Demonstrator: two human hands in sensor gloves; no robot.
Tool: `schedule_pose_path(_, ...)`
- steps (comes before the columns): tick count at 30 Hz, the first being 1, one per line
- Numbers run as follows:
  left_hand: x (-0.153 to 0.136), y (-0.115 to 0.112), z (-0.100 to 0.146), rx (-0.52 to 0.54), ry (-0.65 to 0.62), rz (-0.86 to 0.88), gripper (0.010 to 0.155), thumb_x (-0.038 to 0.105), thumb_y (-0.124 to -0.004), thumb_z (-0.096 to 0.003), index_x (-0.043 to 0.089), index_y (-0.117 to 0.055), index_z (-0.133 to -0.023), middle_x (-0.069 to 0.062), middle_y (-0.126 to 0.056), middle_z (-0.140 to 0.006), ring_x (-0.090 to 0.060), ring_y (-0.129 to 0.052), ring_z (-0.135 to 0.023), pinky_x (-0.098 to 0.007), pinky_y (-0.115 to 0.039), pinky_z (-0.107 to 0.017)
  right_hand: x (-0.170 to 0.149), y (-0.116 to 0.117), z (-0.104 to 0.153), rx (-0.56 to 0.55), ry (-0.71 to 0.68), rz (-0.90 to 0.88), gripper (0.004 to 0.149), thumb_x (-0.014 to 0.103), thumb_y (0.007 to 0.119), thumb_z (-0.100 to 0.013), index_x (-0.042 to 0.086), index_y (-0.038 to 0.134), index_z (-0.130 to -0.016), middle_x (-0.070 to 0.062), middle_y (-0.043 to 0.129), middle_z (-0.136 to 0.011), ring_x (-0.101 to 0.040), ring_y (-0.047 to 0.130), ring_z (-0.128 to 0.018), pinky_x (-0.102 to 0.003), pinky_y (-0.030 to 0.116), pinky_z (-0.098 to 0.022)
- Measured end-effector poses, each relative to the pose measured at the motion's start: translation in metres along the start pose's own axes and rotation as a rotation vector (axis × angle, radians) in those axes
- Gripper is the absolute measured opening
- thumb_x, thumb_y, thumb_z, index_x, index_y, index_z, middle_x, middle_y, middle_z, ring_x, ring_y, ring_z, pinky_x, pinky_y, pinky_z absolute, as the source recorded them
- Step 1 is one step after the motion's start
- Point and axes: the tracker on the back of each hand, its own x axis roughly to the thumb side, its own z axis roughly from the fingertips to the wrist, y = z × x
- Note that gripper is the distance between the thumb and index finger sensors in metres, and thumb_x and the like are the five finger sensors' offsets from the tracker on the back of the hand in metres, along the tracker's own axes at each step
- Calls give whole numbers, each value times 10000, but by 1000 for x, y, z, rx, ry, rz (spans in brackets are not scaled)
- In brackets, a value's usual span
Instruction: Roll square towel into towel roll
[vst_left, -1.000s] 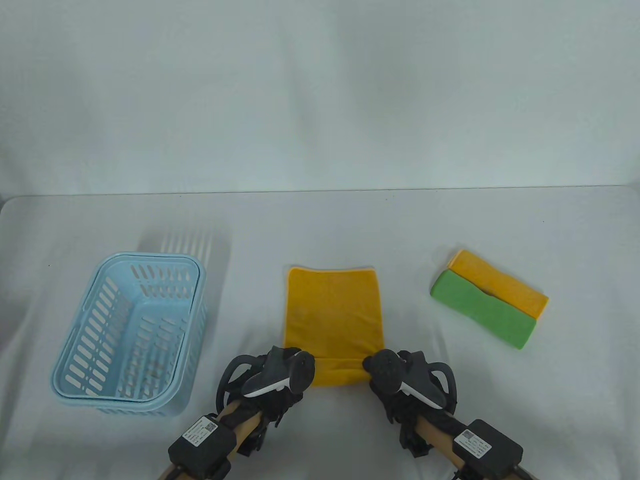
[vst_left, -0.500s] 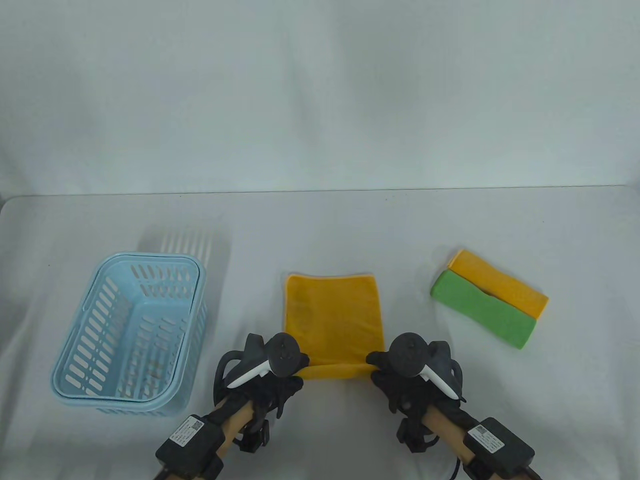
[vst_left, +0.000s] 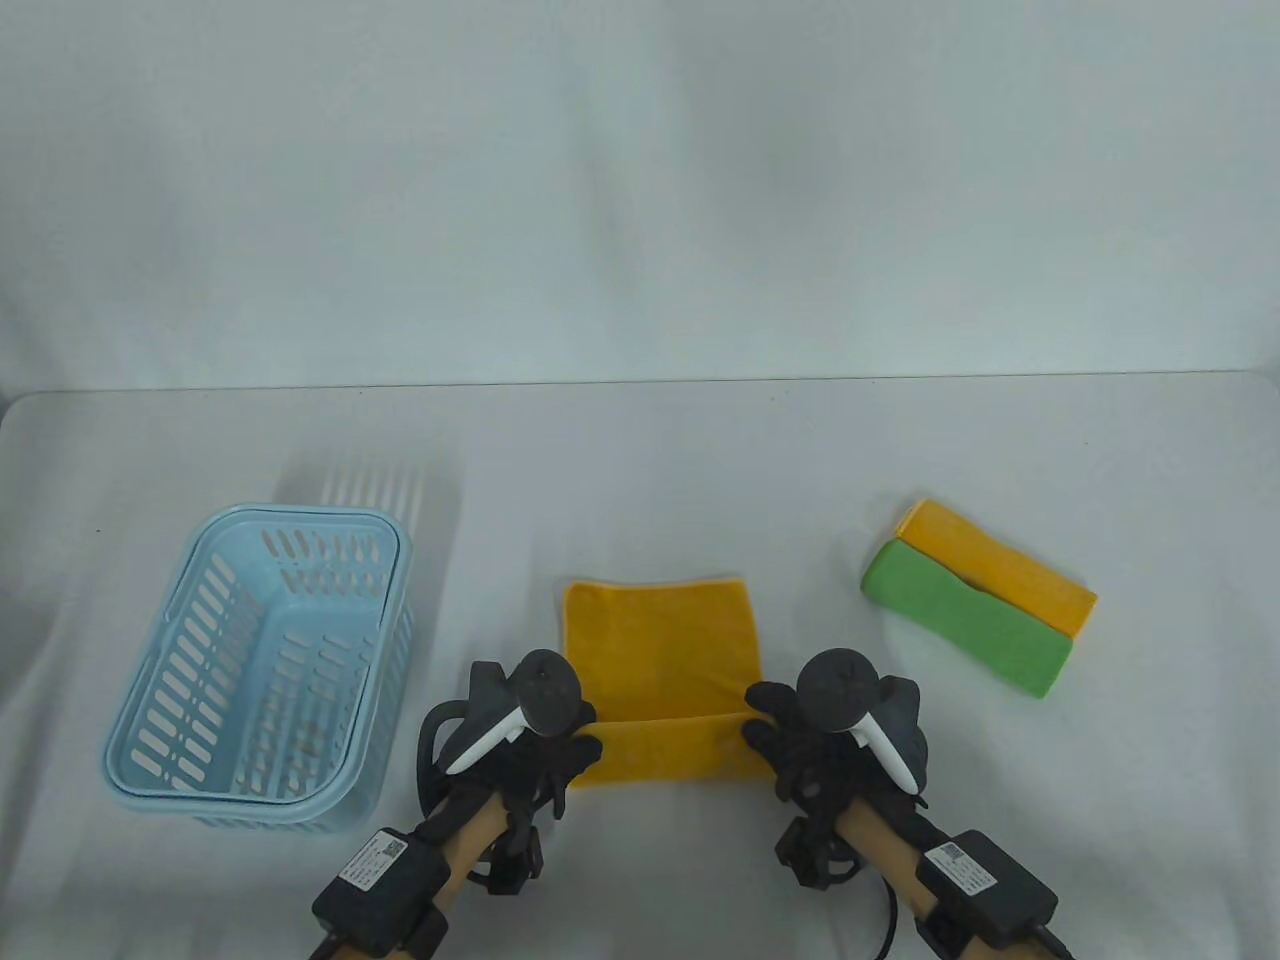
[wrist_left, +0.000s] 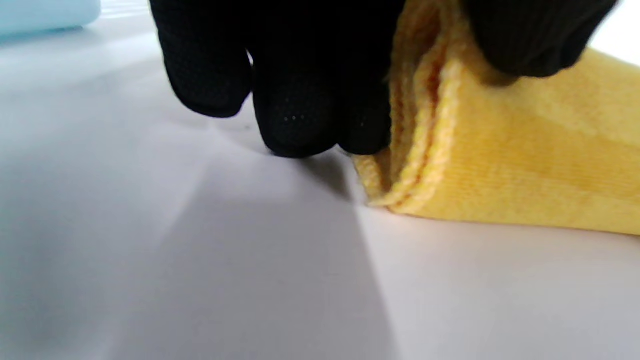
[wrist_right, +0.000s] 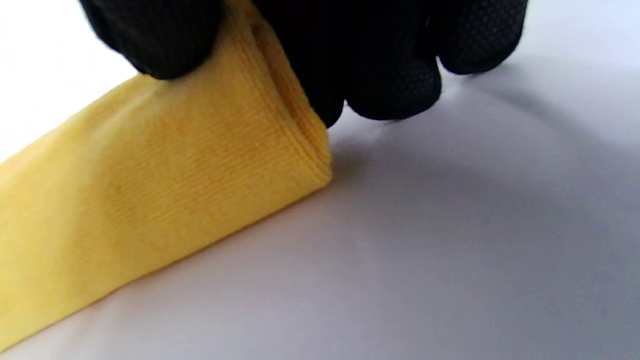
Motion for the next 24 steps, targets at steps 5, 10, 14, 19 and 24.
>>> schedule_pose_path(5,-2,1,1,18,28,-9,604,537,-725,-375,327,-754,-941,83,-889,-856,-198,-951,-732,-463,-759,-641,-1,-5,0,-15,2,-23,588,499,765,-324,333,691,-883,45,888,-796,-251,886,-711,-506,716,-578)
schedule_pose_path(10,-4,2,1,52,71,-47,644,540,-723,-374,318,-703,-978,69,-849,-902,-211,-922,-771,-471,-744,-654,-1,-12,1,-50,2,-37,636,502,767,-323,338,620,-920,35,798,-897,-273,811,-816,-527,673,-617)
schedule_pose_path(14,-5,6,3,93,84,-69,706,566,-724,-362,308,-649,-1015,35,-785,-1000,-249,-880,-877,-497,-724,-682,2,-17,4,-72,-16,-39,651,498,776,-323,335,603,-929,27,770,-923,-287,782,-845,-543,646,-636)
schedule_pose_path(19,9,15,14,170,16,-124,758,598,-742,-339,317,-618,-1032,28,-736,-1041,-258,-844,-914,-509,-704,-696,15,-18,14,-64,-102,38,694,514,788,-312,343,562,-946,30,713,-966,-299,729,-893,-560,610,-660)
schedule_pose_path(24,32,9,22,134,-167,-238,724,559,-757,-341,374,-591,-1021,60,-632,-1074,-233,-741,-969,-498,-650,-731,27,-2,20,2,-182,187,691,491,807,-312,363,559,-944,55,633,-1013,-297,642,-957,-571,554,-693)
